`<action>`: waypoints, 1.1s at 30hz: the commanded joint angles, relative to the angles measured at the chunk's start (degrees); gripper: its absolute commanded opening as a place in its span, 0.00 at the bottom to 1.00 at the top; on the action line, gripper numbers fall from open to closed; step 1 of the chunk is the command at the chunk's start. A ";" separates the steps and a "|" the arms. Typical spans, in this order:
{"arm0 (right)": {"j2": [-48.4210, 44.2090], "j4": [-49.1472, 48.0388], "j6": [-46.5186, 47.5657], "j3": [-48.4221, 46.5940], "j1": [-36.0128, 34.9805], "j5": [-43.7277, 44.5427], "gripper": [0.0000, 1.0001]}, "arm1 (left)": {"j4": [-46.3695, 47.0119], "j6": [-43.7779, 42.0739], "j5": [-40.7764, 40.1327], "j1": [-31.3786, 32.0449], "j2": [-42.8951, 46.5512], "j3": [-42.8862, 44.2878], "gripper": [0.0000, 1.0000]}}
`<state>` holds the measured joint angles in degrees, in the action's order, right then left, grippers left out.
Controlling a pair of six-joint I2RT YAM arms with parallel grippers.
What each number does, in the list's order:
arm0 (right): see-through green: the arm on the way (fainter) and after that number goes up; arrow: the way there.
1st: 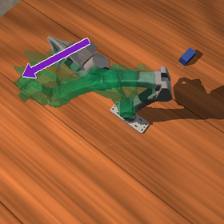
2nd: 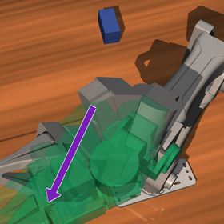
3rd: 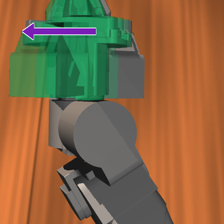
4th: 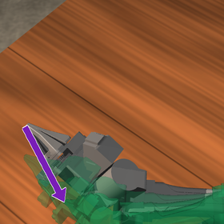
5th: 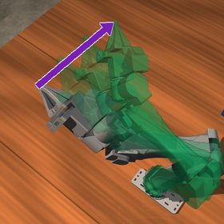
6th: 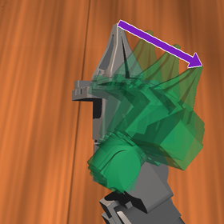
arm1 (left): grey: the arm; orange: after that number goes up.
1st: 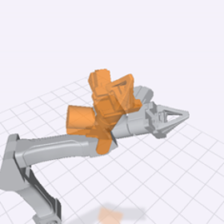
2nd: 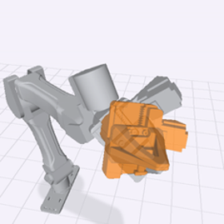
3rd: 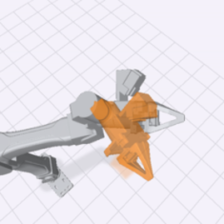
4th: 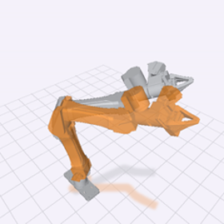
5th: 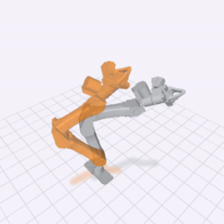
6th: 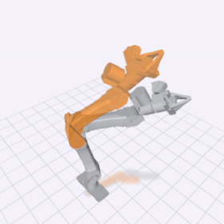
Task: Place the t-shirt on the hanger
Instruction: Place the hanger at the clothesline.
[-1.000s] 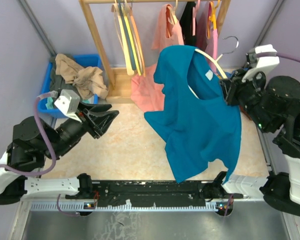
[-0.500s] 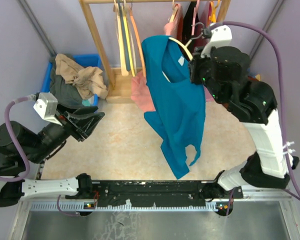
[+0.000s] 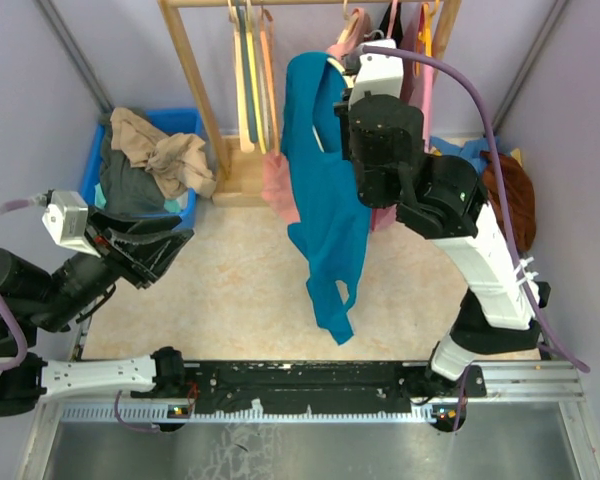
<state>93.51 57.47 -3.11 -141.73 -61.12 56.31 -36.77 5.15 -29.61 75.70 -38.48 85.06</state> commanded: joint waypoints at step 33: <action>-4.29 -14.40 5.55 5.32 -1.72 -3.40 0.00 | -5.35 0.74 2.90 -0.16 2.41 2.99 0.44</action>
<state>87.11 46.76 4.84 -134.04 -62.52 58.92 -40.97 5.26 -26.68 75.70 -37.32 86.87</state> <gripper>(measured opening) 0.164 0.440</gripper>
